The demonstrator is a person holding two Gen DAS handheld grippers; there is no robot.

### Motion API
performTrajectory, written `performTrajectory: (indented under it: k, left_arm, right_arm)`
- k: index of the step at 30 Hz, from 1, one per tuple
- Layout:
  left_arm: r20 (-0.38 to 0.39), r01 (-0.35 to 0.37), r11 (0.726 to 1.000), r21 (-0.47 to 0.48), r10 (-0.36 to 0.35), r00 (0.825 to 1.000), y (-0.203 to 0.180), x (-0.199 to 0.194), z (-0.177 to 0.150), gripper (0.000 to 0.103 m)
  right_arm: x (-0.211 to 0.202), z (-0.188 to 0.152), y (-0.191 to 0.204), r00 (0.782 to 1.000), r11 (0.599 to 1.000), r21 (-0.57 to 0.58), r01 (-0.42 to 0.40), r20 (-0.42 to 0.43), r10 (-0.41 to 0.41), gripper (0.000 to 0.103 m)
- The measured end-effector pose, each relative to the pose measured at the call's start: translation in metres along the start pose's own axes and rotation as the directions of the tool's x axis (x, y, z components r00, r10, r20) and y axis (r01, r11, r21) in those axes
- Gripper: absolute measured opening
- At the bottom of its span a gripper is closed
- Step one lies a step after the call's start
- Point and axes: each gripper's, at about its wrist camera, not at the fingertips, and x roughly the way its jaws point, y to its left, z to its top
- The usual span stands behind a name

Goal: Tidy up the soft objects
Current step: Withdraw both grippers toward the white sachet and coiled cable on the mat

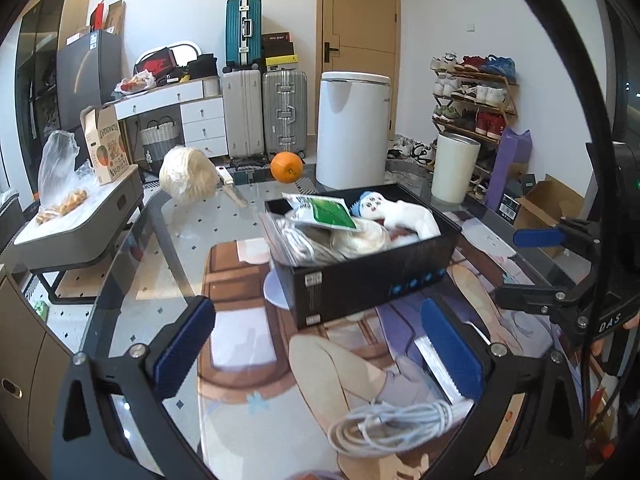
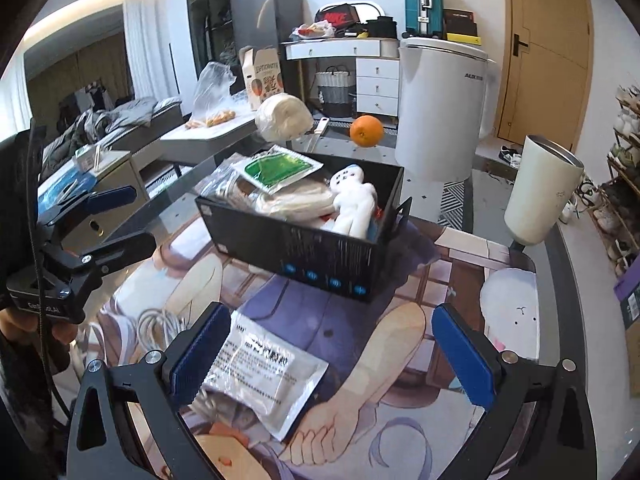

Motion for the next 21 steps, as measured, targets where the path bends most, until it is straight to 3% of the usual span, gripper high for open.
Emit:
performTrajectory:
  k: [10, 21]
  left_arm:
    - [-0.038, 0.044, 0.999, 0.002, -0.044, 0.998, -0.008, -0.006, -0.023, 0.103]
    - [-0.124, 0.093, 0.993, 0.077, -0.083, 0.989, -0.021, 0.000, -0.046, 0.103]
  right_arm:
    - [-0.001, -0.007, -0.004, 0.999, 0.998, -0.055, -0.009, -0.047, 0.006, 0.102]
    - [0.022, -0.026, -0.001, 0.985, 0.990, -0.131, -0.059, -0.168, 0.037, 0.102]
